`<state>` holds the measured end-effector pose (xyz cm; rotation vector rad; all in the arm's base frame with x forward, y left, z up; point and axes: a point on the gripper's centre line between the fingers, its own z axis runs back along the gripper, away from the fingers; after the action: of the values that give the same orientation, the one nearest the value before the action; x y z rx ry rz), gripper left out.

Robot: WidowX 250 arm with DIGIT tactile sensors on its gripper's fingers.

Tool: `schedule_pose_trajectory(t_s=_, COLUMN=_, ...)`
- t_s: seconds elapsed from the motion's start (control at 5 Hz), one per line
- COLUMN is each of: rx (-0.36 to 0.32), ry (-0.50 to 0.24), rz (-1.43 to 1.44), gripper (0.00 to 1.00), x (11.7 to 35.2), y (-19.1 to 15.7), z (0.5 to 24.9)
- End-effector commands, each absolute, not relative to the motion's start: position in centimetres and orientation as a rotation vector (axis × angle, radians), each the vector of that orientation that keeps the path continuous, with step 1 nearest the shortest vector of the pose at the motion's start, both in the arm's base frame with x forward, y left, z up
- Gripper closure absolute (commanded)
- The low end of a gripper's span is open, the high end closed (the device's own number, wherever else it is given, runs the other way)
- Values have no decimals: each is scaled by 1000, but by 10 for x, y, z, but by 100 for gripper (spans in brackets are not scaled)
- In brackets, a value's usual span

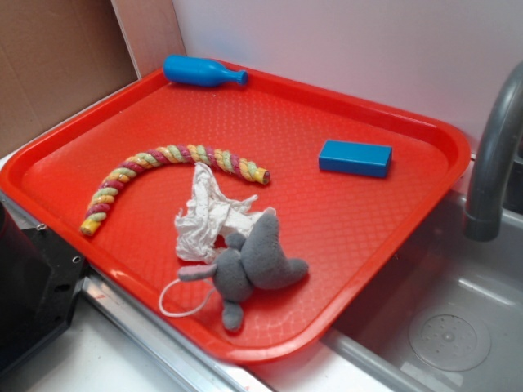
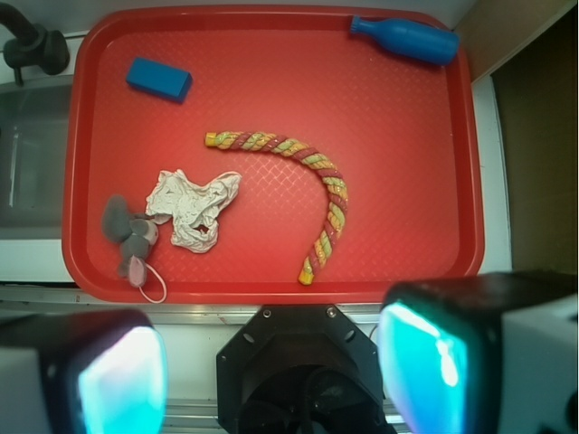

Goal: Grab the blue block.

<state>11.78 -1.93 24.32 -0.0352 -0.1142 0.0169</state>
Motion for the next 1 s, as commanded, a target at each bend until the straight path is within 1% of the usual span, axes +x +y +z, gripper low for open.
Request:
schedule_pose_trajectory(t_s=0.0, rx=-35, ry=-114, rz=17, gripper=0, x=118, y=-19, z=243)
schedule_pose_trajectory(t_s=0.2, rx=-33, ry=-77, rz=-58, gripper=0, x=159, y=-29, z=202)
schedule_pose_trajectory(t_s=0.4, rx=-17, ry=-140, rz=-238, gripper=0, x=201, y=-59, z=178)
schedule_pose_trajectory(t_s=0.6, rx=-73, ry=-188, rz=-449, gripper=0, x=228, y=-75, z=157)
schedule_pose_trajectory(t_s=0.8, rx=-38, ry=-180, rz=-577, gripper=0, x=258, y=-82, z=133)
